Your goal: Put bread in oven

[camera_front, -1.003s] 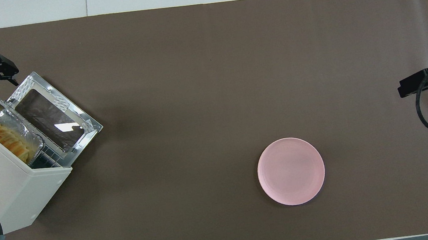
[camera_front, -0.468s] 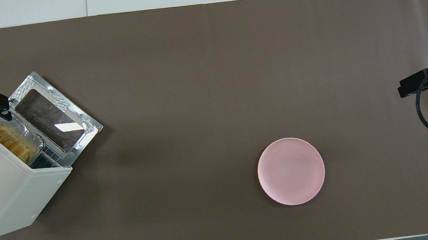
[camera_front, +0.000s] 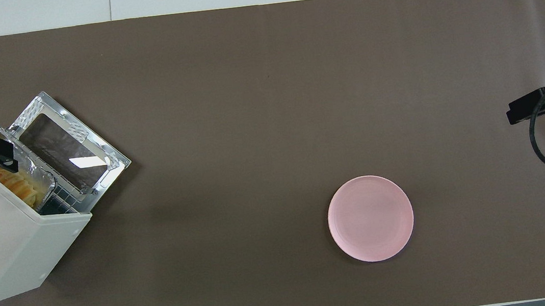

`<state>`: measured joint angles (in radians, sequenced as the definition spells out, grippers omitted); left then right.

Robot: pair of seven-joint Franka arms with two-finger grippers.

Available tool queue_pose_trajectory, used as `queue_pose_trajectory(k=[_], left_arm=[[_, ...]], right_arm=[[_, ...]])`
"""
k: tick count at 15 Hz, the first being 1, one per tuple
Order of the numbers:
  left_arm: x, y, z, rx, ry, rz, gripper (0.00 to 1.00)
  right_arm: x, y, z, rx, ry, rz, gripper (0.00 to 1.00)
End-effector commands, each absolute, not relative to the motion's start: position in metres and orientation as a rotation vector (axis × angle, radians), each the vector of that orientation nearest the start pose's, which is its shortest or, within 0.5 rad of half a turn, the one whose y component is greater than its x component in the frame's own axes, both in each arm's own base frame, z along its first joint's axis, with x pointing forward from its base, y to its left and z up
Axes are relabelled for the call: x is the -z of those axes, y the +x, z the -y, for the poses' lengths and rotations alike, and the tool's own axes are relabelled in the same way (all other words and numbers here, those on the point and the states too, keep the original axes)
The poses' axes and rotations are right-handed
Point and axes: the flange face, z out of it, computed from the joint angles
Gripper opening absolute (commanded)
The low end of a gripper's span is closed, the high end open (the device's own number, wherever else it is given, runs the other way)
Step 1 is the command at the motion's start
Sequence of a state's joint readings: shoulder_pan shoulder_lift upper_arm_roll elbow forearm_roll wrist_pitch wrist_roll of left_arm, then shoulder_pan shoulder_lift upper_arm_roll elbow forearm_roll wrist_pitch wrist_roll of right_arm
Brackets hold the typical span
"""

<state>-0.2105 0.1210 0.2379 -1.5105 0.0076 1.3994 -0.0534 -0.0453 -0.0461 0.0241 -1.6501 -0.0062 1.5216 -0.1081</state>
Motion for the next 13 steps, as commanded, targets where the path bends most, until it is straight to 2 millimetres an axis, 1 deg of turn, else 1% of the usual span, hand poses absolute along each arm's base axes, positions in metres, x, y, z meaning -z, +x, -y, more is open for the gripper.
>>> queue_pose_trajectory(k=[1,2,4,5,7,11,13], left_arm=[[-0.58,0.548,-0.011,-0.363,-3.114,0.087,1.0],[-0.584,0.543,-0.011,-0.362,-3.118,0.084,1.0],[-0.574,0.529,0.001,-0.385,-3.121,0.043,1.0],[-0.57,0.526,0.0,-0.369,-3.126,0.045,1.0],[-0.567,0.524,-0.008,-0.364,-3.128,0.066,1.0],[-0.572,0.526,-0.004,-0.326,-3.13,0.062,1.0],[-0.576,0.531,-0.001,-0.268,-3.137,0.053,1.0]], right_arm=[[-0.611,0.527,0.014,-0.125,-3.118,0.156,1.0],[-0.611,0.527,0.014,-0.123,-3.118,0.156,1.0],[-0.611,0.527,0.013,-0.125,-3.118,0.158,1.0],[-0.611,0.527,0.013,-0.125,-3.118,0.158,1.0],[-0.611,0.527,0.013,-0.125,-3.117,0.158,1.0],[-0.611,0.527,0.013,-0.125,-3.118,0.158,1.0],[-0.611,0.527,0.014,-0.125,-3.118,0.156,1.0]])
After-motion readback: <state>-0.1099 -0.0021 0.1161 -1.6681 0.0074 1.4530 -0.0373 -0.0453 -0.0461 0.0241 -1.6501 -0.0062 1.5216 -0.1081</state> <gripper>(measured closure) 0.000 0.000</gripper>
